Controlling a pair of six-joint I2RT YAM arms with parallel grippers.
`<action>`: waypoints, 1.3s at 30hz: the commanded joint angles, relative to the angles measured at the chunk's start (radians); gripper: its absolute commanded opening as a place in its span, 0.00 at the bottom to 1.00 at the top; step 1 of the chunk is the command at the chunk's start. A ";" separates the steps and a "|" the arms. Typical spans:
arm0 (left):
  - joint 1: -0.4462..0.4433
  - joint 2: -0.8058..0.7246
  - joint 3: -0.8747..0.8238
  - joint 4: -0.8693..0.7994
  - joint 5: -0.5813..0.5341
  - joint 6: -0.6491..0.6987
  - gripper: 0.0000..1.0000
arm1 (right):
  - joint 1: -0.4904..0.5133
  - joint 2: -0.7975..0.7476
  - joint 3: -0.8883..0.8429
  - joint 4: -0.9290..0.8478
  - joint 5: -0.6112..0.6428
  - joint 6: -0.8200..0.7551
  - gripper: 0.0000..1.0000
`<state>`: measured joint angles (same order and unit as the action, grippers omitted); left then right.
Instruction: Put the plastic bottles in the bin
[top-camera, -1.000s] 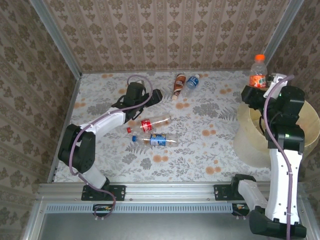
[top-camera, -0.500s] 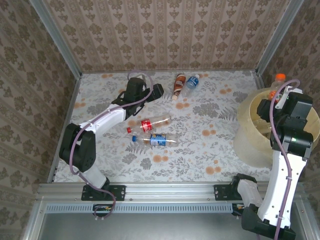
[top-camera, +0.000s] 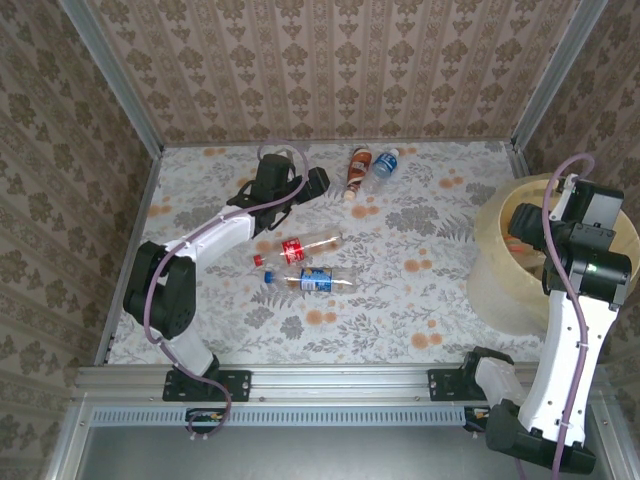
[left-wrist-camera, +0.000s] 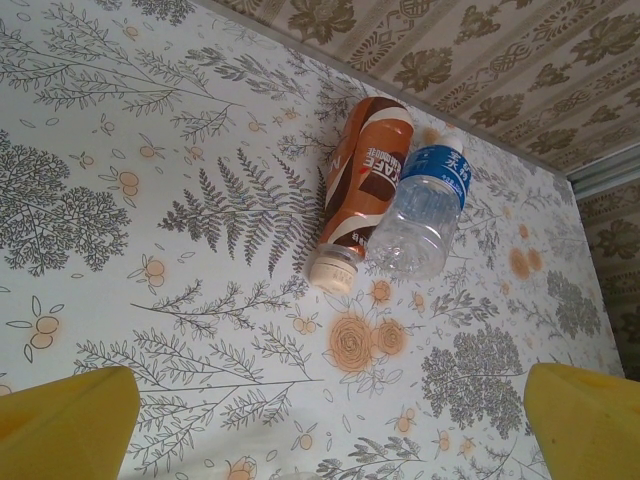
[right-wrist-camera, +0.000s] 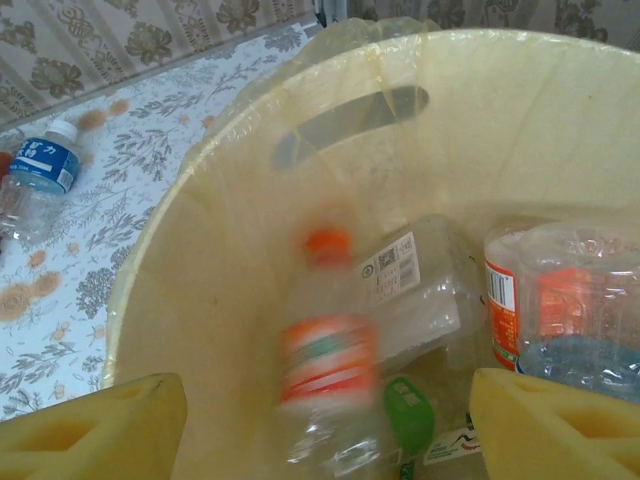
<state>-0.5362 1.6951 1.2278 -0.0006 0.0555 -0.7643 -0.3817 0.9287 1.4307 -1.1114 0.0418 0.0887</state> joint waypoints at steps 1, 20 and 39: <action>0.004 0.002 0.010 -0.006 -0.012 -0.015 1.00 | -0.004 -0.013 0.027 -0.023 -0.034 0.011 0.79; -0.025 0.135 0.120 -0.059 0.026 0.060 1.00 | -0.003 -0.142 -0.158 0.561 -0.504 0.222 1.00; -0.077 0.459 0.509 -0.246 0.012 0.229 0.96 | 0.456 0.023 -0.252 0.811 -0.374 0.193 1.00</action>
<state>-0.5915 2.1151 1.6741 -0.1837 0.0967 -0.6014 0.0360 0.9371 1.1995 -0.3420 -0.4313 0.3126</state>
